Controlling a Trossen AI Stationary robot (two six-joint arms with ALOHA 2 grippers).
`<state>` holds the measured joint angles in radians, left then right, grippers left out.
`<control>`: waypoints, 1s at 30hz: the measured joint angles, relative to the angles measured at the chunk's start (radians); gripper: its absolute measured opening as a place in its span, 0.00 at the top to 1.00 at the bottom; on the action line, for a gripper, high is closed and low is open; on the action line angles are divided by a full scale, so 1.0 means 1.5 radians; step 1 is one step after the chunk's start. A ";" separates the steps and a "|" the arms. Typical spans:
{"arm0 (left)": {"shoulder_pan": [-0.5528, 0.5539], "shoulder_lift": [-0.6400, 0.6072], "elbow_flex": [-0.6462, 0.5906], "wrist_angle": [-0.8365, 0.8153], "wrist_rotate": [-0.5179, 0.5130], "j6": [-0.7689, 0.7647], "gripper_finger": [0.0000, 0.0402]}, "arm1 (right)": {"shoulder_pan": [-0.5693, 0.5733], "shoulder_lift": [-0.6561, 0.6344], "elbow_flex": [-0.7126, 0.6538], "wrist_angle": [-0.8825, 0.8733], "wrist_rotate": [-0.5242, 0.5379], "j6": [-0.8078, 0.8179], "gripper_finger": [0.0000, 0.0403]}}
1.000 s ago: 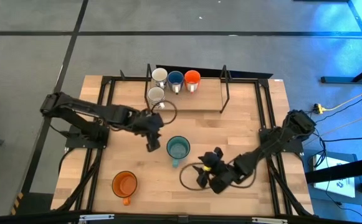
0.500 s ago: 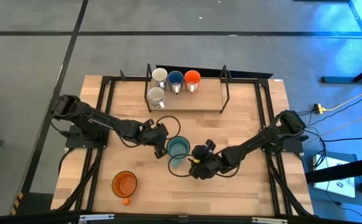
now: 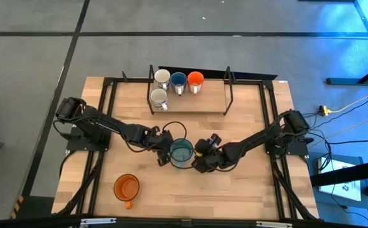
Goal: Place coffee mugs
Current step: Put the green mug on the shelf
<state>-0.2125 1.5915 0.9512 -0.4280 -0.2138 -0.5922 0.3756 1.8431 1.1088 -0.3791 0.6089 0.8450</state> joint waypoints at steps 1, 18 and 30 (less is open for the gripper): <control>0.000 0.000 0.000 -0.002 0.000 0.000 0.69 | 0.001 0.000 0.000 0.002 -0.009 -0.009 0.45; -0.024 0.004 0.000 0.036 -0.020 0.024 0.69 | 0.033 0.017 0.001 0.069 0.016 -0.023 0.45; -0.038 -0.005 0.000 0.014 0.008 0.020 0.69 | 0.027 -0.028 0.000 -0.049 -0.026 0.016 0.45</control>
<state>-0.2691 1.5847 0.9508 -0.4075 -0.2016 -0.5617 0.4160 1.8006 1.1088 -0.4527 0.5693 0.8692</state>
